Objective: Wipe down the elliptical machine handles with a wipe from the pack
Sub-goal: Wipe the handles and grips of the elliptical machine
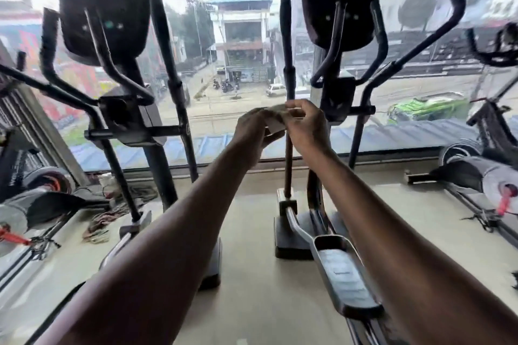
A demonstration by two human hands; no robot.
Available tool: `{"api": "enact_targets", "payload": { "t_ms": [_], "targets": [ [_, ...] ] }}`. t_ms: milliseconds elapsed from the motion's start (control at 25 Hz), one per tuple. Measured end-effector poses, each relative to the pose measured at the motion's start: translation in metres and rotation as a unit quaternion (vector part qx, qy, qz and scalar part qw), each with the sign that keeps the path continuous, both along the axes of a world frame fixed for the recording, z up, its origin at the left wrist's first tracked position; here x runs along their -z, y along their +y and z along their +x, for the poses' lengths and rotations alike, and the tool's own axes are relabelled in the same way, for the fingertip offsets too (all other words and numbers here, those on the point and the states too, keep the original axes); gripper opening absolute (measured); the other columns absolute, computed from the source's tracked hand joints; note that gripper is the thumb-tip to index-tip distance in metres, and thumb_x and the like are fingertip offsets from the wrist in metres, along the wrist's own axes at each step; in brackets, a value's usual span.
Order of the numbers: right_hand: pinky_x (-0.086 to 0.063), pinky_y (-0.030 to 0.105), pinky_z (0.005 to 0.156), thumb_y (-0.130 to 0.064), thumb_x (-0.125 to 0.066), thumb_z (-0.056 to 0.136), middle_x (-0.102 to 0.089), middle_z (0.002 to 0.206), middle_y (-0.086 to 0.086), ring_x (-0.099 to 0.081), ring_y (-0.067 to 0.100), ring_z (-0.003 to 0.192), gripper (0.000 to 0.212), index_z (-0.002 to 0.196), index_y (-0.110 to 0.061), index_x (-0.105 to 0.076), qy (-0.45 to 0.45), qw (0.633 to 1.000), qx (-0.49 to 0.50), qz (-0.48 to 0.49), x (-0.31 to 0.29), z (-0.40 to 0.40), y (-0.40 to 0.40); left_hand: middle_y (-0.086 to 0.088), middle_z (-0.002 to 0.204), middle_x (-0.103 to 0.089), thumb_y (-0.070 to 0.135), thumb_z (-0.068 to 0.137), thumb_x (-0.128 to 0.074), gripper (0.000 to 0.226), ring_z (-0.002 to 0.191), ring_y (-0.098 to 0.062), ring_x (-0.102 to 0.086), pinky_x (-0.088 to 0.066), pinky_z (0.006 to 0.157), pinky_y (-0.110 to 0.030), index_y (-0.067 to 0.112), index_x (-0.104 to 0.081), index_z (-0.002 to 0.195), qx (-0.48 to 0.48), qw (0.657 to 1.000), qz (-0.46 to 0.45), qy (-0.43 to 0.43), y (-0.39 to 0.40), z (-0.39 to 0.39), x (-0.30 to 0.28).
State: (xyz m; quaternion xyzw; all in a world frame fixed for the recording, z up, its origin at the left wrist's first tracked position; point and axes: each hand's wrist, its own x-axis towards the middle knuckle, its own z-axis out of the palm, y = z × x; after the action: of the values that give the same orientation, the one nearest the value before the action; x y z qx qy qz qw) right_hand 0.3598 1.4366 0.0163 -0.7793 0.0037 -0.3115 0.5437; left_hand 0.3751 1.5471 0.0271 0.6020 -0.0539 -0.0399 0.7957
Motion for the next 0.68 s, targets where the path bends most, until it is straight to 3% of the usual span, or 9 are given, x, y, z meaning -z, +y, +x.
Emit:
{"api": "enact_targets", "payload": {
  "t_ms": [240, 400, 560, 680],
  "targets": [
    [-0.057, 0.035, 0.076, -0.033, -0.073, 0.081, -0.069, 0.080, -0.008, -0.068, 0.011, 0.078, 0.022, 0.099, -0.020, -0.069, -0.071, 0.997, -0.016, -0.038, -0.074, 0.161, -0.027, -0.011, 0.094, -0.068, 0.003, 0.083, -0.056, 0.022, 0.086, -0.022, -0.065, -0.056, 0.070, -0.026, 0.008, -0.068, 0.100, -0.010, 0.996, -0.001, -0.088, -0.020, 0.157, -0.068],
    [-0.055, 0.032, 0.063, -0.033, -0.072, 0.080, -0.063, 0.071, -0.013, -0.063, 0.009, 0.068, 0.013, 0.087, -0.025, -0.064, -0.096, 0.993, -0.011, -0.066, -0.118, 0.257, -0.031, -0.010, 0.087, -0.066, 0.000, 0.084, -0.059, 0.021, 0.079, -0.024, -0.063, -0.052, 0.070, -0.028, 0.014, -0.062, 0.099, -0.012, 0.991, 0.009, -0.130, -0.023, 0.261, -0.107],
    [-0.054, 0.037, 0.059, -0.015, -0.069, 0.078, -0.062, 0.075, -0.002, -0.056, 0.013, 0.066, 0.011, 0.083, -0.014, -0.060, -0.110, 0.990, 0.034, -0.078, -0.160, 0.359, -0.036, -0.007, 0.084, -0.065, 0.002, 0.088, -0.058, 0.015, 0.077, -0.023, -0.062, -0.053, 0.068, -0.028, 0.013, -0.061, 0.096, 0.013, 0.986, -0.009, -0.165, -0.023, 0.373, -0.146],
    [-0.045, 0.019, 0.049, -0.009, -0.067, 0.078, -0.057, 0.073, -0.005, -0.051, 0.007, 0.058, 0.016, 0.082, -0.019, -0.055, -0.125, 0.981, 0.089, -0.115, -0.193, 0.422, -0.053, -0.005, 0.079, -0.064, 0.003, 0.089, -0.055, 0.014, 0.072, -0.020, -0.060, -0.052, 0.068, -0.026, 0.015, -0.063, 0.089, 0.049, 0.983, -0.026, -0.177, -0.038, 0.443, -0.178]
  ]
}}
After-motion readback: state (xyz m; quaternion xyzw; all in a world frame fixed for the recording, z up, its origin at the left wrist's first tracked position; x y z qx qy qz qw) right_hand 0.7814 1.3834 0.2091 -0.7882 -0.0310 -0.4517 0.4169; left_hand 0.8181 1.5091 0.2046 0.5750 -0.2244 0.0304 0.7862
